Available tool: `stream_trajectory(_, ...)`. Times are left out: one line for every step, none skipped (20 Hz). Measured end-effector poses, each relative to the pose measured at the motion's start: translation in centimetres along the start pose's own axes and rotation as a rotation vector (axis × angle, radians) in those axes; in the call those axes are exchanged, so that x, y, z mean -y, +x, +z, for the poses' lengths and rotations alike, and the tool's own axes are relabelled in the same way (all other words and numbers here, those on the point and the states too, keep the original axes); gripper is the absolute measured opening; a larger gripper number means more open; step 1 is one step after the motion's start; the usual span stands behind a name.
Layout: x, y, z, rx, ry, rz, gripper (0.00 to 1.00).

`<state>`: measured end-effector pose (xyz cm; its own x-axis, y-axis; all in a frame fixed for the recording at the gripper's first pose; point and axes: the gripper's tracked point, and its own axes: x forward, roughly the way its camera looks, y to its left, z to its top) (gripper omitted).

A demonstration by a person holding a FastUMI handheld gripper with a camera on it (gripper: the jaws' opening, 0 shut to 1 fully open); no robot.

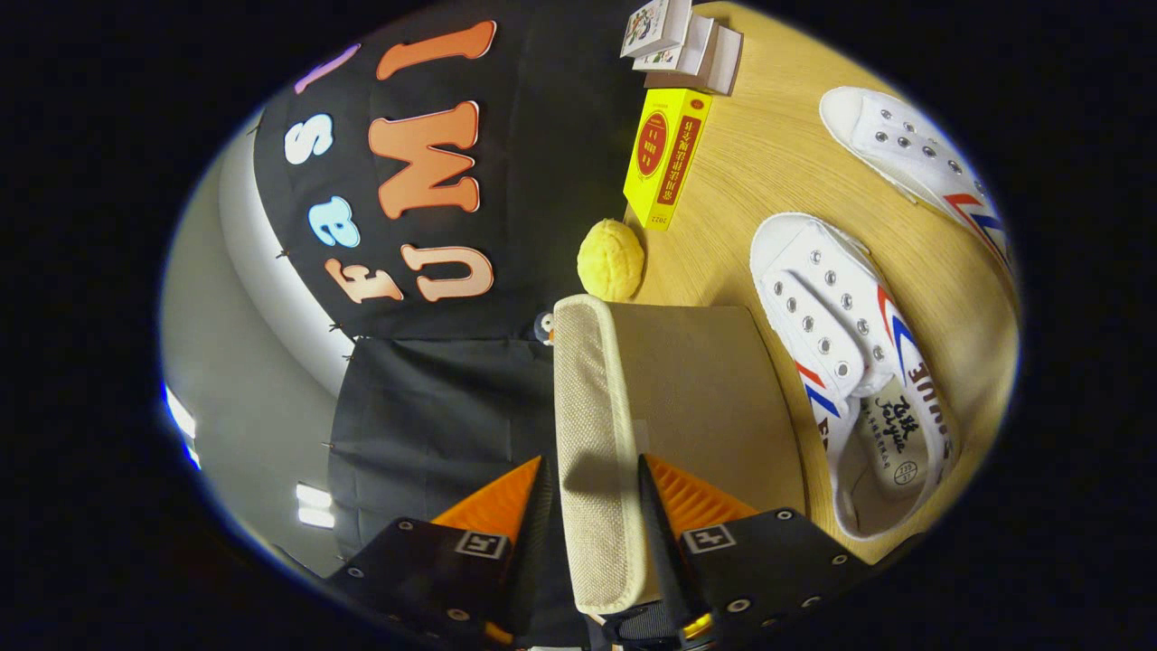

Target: Open the storage box then place both shoes into the box .Put the left shoe in first, then the right shoe, with the right side of both shoes facing outward in a uniform manner.

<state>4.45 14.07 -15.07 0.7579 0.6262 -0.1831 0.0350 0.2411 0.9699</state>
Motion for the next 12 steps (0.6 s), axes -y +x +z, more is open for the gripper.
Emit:
stream_trajectory(-0.6, -0.5, 0.5, 0.015, 0.001, 0.011, 0.4)
stream_trajectory(-1.1, -0.8, 0.7, 0.025, -0.004, 0.02, 0.35)
stream_trajectory(-1.3, -1.1, 0.9, 0.032, -0.017, 0.017, 0.24)
stream_trajectory(-1.6, -1.2, 1.1, 0.039, -0.031, 0.014, 0.17)
stream_trajectory(-2.2, -1.2, 1.0, 0.042, -0.04, 0.012, 0.08)
stream_trajectory(-2.8, -1.2, 1.1, 0.046, -0.045, 0.013, 0.04)
stream_trajectory(-3.4, -1.3, 1.1, 0.049, -0.051, 0.019, 0.01)
stream_trajectory(-4.4, -1.1, 1.1, 0.049, -0.062, 0.027, 0.01)
stream_trajectory(-5.4, -1.2, 1.0, 0.051, -0.072, 0.037, 0.01)
stream_trajectory(-6.4, -1.0, 1.2, 0.054, -0.081, 0.046, 0.0)
stream_trajectory(-7.2, -0.7, 1.0, 0.055, -0.091, 0.051, 0.0)
stream_trajectory(-8.2, -0.6, 0.9, 0.055, -0.1, 0.059, 0.0)
